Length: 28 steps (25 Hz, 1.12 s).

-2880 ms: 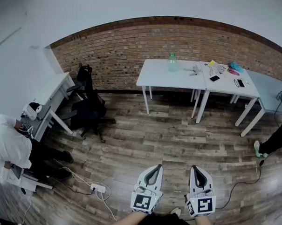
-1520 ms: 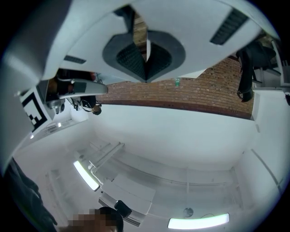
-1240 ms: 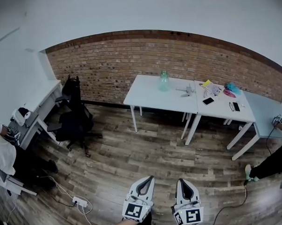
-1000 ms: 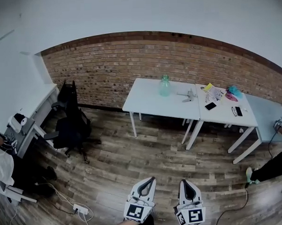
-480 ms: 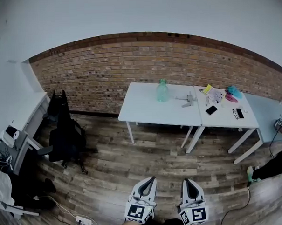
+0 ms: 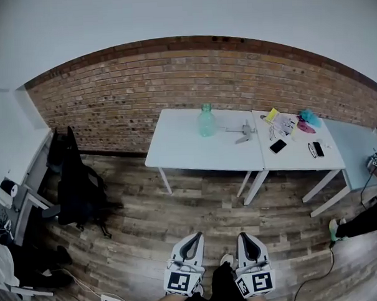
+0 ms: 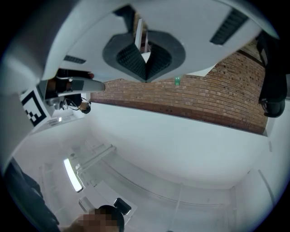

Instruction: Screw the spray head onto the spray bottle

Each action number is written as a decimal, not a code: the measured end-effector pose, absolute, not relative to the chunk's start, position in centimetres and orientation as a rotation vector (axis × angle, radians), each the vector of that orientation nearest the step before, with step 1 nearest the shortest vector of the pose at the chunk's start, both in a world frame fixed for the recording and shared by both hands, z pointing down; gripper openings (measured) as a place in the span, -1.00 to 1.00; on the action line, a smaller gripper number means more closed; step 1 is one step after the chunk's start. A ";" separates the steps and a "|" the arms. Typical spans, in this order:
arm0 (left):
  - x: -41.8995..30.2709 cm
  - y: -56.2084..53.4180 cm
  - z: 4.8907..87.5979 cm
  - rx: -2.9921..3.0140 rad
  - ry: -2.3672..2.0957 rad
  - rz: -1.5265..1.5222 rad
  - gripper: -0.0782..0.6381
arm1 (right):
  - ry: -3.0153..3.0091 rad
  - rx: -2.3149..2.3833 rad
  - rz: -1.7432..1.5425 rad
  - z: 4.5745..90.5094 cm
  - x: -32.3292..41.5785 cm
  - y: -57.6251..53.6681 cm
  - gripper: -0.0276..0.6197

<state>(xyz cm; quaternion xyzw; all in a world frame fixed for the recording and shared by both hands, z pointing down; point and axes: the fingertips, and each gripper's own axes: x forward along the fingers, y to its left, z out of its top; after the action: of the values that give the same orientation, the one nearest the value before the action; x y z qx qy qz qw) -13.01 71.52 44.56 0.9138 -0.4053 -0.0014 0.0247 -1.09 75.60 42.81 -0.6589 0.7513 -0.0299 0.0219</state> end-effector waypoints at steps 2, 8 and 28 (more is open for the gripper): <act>-11.2 69.4 44.8 2.827 -1.257 0.002 -0.79 | 2.331 -2.035 -0.101 43.0 0.6 73.4 -0.89; -4.7 62.2 43.9 2.844 -1.286 0.008 -0.79 | 2.338 -2.000 -0.100 42.1 7.1 66.1 -0.89; 5.4 48.2 45.2 2.794 -1.349 0.064 -0.79 | 2.423 -1.901 -0.171 43.8 16.1 50.9 -0.89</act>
<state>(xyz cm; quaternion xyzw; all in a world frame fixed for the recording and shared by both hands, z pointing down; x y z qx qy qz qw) 5.44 48.18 45.21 0.9002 -0.4346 0.0207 0.0191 16.06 50.88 43.84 -0.6161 0.7852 -0.0553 0.0286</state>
